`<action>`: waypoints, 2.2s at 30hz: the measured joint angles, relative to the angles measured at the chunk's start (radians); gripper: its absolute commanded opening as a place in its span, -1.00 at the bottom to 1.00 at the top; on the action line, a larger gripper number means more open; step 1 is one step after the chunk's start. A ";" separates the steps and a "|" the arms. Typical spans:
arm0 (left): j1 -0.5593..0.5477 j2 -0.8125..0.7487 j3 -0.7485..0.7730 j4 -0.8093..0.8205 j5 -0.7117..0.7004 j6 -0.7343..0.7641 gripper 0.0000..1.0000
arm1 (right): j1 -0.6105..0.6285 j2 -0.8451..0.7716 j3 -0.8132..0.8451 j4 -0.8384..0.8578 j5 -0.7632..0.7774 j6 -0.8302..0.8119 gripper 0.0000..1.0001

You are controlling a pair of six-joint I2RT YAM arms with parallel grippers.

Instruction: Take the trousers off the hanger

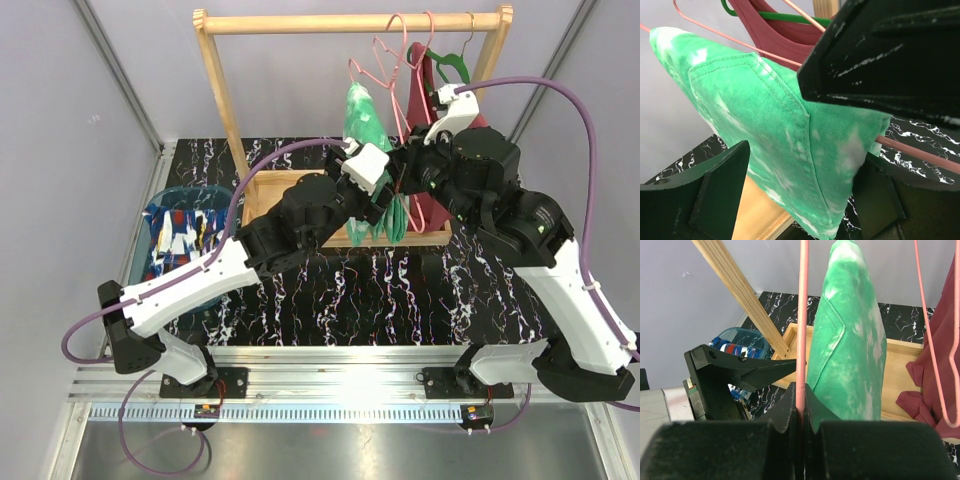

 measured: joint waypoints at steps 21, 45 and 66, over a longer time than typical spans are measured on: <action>-0.020 0.043 0.016 0.025 -0.107 0.027 -1.00 | 0.007 -0.006 -0.102 0.059 0.028 0.018 -1.00; -0.016 -0.179 -0.222 0.157 -0.327 -0.003 -1.00 | -0.003 -0.076 -0.562 0.264 0.097 0.084 -1.00; -0.013 -0.435 -0.232 0.257 -0.539 0.156 -1.00 | -0.059 -0.047 -0.818 0.270 0.043 0.087 -1.00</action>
